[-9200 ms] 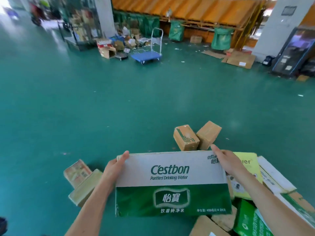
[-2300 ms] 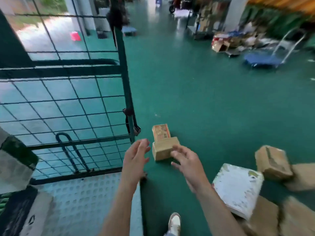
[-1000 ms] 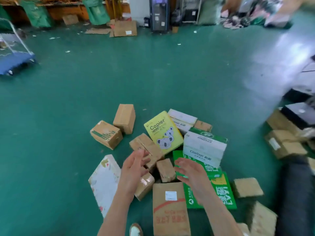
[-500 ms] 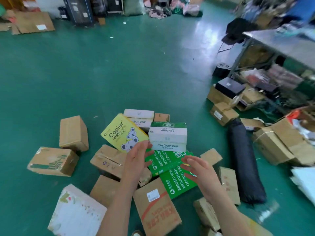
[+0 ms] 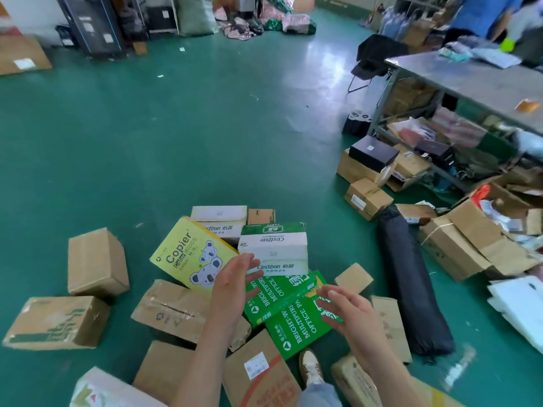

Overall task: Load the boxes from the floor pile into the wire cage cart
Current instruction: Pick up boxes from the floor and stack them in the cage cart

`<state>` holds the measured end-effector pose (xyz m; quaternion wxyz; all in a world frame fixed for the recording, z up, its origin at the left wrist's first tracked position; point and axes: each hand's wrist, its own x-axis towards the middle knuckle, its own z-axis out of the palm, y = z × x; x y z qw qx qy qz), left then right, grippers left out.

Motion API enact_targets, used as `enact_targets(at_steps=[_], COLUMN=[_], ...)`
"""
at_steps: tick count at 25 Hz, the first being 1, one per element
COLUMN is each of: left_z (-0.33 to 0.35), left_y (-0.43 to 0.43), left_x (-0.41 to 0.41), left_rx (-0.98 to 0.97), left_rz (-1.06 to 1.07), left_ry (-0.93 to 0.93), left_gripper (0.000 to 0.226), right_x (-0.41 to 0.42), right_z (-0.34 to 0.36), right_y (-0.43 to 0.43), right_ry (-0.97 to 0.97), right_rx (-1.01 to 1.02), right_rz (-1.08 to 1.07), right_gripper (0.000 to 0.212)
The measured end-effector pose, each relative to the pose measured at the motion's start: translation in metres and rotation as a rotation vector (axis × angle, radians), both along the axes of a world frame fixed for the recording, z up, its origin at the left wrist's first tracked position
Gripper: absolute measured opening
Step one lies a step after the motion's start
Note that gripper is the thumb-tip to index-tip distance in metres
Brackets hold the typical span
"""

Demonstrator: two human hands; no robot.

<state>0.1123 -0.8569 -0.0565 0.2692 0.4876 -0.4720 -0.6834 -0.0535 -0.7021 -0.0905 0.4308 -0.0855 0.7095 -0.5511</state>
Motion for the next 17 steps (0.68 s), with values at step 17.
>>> enact_targets(at_steps=[17], left_z=[-0.389], left_y=[-0.202], left_x=[-0.243], left_rx=[0.409], left_rz=[0.430], left_ry=[-0.267], left_gripper=[0.039], right_x=[-0.267], right_z=[-0.360], right_y=[-0.260], right_ry=[0.010], right_rx=[0.324], right_rz=[0.168], right_gripper=[0.040])
